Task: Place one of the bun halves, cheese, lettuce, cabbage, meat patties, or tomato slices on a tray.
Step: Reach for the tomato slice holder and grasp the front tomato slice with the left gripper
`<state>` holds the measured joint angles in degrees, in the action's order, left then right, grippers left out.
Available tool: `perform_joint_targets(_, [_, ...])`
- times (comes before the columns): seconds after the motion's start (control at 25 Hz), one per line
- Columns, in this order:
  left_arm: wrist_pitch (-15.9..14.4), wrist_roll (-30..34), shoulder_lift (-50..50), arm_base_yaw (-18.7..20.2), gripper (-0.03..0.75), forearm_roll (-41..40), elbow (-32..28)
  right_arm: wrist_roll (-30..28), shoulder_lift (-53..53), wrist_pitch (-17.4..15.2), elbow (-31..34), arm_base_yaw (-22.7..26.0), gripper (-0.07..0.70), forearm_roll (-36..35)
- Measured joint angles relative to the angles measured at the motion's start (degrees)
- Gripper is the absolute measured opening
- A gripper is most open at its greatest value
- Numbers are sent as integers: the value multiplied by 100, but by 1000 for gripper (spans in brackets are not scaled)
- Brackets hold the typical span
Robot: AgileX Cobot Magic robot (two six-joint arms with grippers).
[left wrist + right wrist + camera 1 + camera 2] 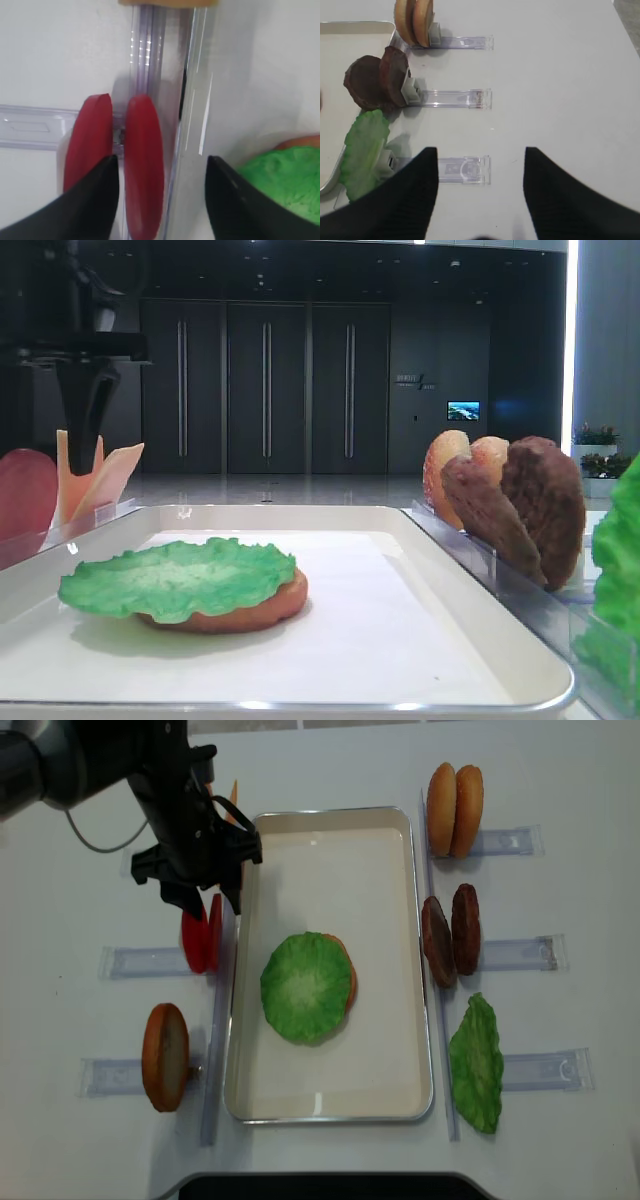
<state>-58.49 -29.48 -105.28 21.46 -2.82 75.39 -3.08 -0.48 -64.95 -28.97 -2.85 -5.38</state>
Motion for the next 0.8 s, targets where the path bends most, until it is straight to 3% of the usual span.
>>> perform_joint_targets(0.08, [-35, 64, -60, 0, 343, 0, 0, 0, 0, 0, 0, 0, 370, 0])
perform_joint_targets(0.2, [-132, 222, -89, 0, 115, -4, 0, 0, 0, 0, 0, 0, 370, 0])
perform_joint_targets(0.28, [-213, 268, -74, 0, 57, -56, 0, 0, 0, 0, 0, 0, 370, 0])
perform_joint_targets(0.68, [-332, 320, 916, 39, 54, 467, 0, 0, 0, 0, 0, 0, 365, 0])
perform_joint_targets(0.8, [-68, 458, 1034, 210, 54, 805, -200, 0, 0, 0, 0, 0, 365, 0])
